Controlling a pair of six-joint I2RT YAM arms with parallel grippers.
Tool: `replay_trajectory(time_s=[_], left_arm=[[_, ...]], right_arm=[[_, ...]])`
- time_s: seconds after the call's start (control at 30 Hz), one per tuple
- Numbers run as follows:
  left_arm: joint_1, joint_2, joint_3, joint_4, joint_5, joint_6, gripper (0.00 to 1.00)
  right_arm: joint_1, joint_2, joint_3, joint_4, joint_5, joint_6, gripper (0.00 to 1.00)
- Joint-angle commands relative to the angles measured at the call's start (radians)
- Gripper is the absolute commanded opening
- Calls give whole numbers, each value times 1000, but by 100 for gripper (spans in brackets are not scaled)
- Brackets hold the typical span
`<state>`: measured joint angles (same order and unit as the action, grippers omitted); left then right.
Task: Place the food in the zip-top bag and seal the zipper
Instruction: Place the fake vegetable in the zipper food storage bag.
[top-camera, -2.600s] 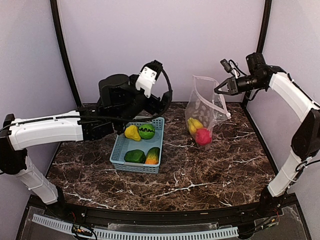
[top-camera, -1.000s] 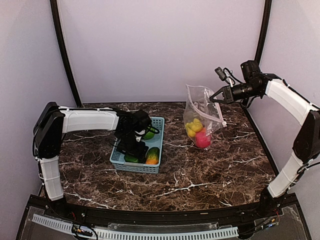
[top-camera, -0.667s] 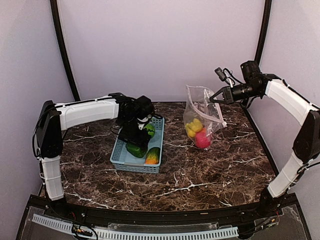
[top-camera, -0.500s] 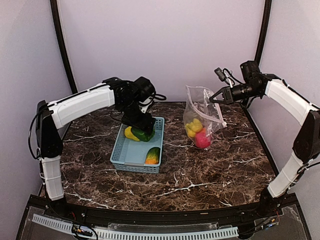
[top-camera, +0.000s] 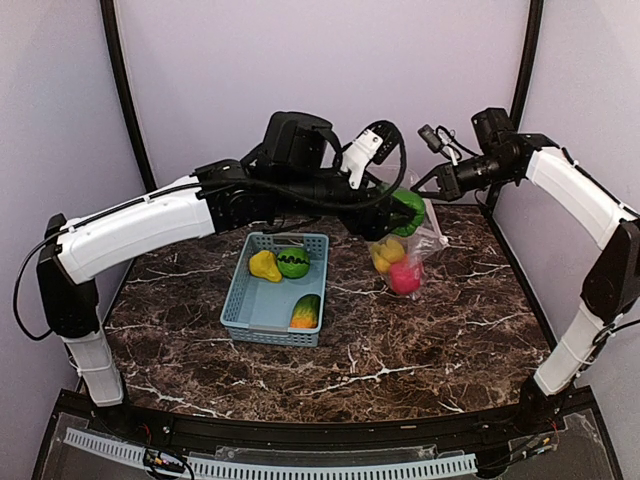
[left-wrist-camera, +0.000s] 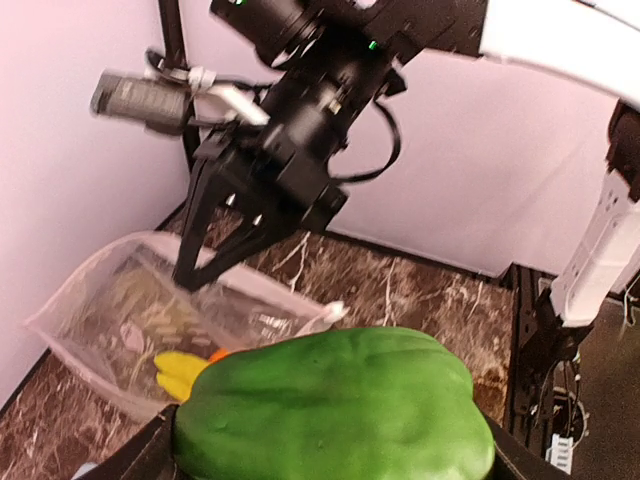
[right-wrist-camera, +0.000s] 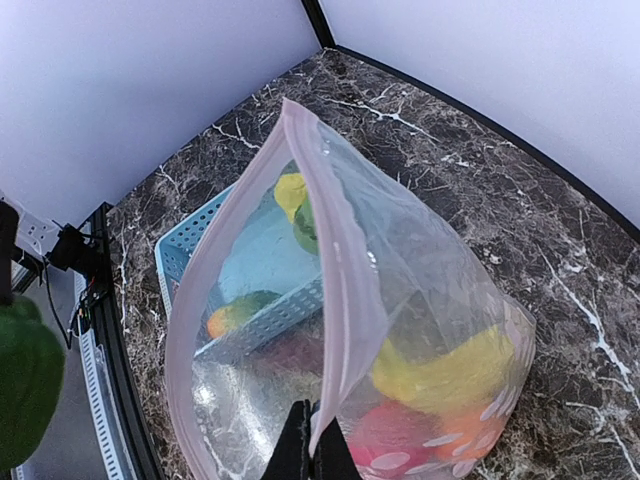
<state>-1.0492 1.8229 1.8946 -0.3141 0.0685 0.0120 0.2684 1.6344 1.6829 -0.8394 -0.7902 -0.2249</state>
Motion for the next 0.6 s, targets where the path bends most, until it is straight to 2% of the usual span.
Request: replay_trajectory(time_s=[0.0,0.2,0.33,0.57], left_arm=[[8,24,15,284,20,-49,69],[8,127,32,384,-167,-65,68],[8,170,48,382,-284,-64,68],[7,171,10,309,-329,-102,67]], right_arm=[[24,25,73,-70,19,-22,0],[35,13,109,-112,17,-6,0],[35,-16,101,-133,27,-8,0],[37,-84,45,-123,45,-7,0]])
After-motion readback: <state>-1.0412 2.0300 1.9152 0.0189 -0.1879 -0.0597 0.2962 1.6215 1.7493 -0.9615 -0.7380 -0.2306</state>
